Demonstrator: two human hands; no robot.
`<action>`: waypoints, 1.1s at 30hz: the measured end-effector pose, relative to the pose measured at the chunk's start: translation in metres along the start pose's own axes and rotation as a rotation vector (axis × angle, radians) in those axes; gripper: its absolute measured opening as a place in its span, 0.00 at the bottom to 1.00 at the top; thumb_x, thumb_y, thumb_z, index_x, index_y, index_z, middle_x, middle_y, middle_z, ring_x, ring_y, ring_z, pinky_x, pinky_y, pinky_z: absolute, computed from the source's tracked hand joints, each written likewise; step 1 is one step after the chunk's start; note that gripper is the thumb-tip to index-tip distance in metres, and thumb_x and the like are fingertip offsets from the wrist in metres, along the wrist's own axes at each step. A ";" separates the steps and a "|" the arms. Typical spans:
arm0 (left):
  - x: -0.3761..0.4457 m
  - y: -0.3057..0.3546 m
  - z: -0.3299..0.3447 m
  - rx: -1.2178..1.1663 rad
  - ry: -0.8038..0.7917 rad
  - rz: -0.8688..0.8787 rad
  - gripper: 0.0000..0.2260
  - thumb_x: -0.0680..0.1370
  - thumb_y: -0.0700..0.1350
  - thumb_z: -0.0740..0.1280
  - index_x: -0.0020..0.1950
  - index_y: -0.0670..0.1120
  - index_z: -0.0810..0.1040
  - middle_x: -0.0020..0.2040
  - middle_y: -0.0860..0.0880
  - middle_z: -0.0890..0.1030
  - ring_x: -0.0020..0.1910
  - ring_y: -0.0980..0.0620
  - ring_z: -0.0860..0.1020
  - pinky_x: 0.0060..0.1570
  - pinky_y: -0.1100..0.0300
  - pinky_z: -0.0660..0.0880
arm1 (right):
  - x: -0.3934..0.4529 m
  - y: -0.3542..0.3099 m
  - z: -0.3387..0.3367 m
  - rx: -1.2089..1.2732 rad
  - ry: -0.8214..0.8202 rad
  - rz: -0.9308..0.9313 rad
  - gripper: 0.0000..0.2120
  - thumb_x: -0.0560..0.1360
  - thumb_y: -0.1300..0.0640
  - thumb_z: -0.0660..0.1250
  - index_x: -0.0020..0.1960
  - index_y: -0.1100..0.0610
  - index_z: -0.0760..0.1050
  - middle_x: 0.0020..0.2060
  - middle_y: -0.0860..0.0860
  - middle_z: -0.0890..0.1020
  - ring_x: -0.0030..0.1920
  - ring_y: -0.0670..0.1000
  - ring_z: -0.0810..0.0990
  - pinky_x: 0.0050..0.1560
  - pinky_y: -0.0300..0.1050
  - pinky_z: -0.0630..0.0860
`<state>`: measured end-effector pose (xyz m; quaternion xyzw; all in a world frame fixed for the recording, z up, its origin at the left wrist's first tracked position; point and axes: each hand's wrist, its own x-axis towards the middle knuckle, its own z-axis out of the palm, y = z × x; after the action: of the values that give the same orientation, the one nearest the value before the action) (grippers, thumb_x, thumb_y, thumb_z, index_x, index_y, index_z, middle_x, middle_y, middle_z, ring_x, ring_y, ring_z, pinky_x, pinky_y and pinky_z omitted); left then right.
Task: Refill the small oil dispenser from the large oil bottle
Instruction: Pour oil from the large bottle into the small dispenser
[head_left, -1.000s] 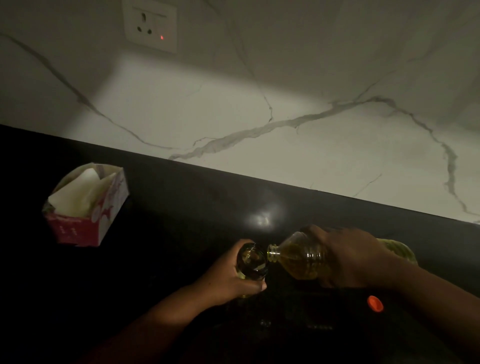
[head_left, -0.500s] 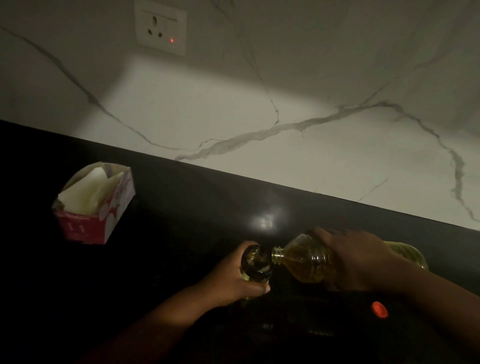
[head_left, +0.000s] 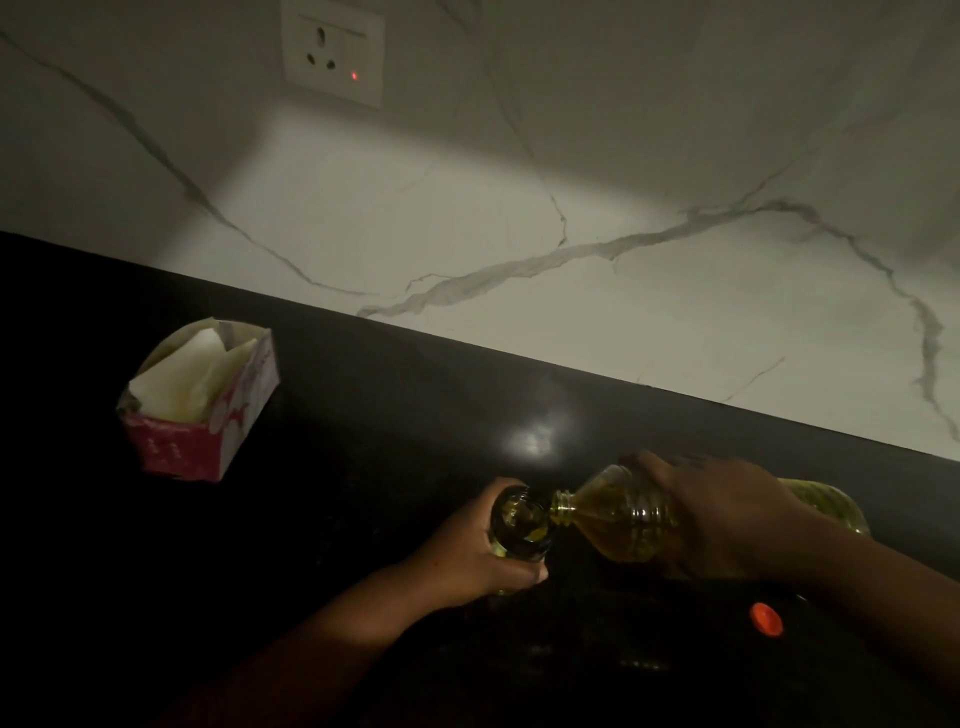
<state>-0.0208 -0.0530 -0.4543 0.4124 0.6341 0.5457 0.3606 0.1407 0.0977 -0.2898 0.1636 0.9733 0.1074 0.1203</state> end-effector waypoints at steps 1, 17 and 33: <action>0.000 0.000 0.000 0.001 -0.002 -0.003 0.30 0.66 0.41 0.79 0.59 0.63 0.70 0.55 0.55 0.81 0.56 0.61 0.79 0.61 0.60 0.75 | 0.000 0.000 0.000 -0.003 0.004 0.002 0.42 0.63 0.35 0.68 0.71 0.41 0.53 0.61 0.41 0.75 0.60 0.47 0.75 0.55 0.40 0.70; 0.000 0.002 -0.001 0.027 -0.016 -0.003 0.30 0.66 0.41 0.79 0.59 0.62 0.70 0.55 0.56 0.81 0.56 0.63 0.79 0.60 0.62 0.74 | 0.001 0.001 0.001 -0.023 -0.002 0.010 0.44 0.62 0.34 0.69 0.72 0.43 0.53 0.62 0.43 0.74 0.61 0.48 0.75 0.55 0.41 0.70; -0.002 0.005 -0.002 0.037 -0.024 -0.018 0.29 0.67 0.40 0.79 0.57 0.63 0.69 0.55 0.58 0.79 0.57 0.64 0.77 0.59 0.65 0.73 | 0.000 -0.001 -0.001 -0.029 -0.025 0.013 0.44 0.63 0.35 0.69 0.72 0.43 0.53 0.63 0.43 0.74 0.61 0.47 0.75 0.56 0.42 0.71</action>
<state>-0.0212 -0.0556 -0.4489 0.4198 0.6433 0.5258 0.3654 0.1402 0.0963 -0.2888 0.1695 0.9690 0.1200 0.1342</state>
